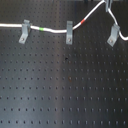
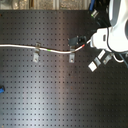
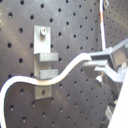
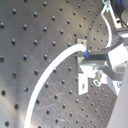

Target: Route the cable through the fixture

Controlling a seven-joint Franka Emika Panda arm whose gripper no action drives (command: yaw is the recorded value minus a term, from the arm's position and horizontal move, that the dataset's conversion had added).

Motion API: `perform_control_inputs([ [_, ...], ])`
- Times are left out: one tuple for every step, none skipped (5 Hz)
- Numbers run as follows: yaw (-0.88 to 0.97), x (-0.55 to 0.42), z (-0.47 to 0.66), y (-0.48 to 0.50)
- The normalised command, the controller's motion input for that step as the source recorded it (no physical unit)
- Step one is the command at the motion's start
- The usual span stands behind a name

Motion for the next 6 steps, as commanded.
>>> perform_control_inputs([
  [0.00, 0.134, -0.27, -0.084],
  [0.00, 0.166, -0.30, -0.100],
  [0.00, 0.171, -0.40, -0.096],
  [0.00, 0.210, -0.40, -0.122],
  [-0.02, 0.005, -0.11, -0.154],
  [-0.31, -0.135, -0.01, -0.240],
])
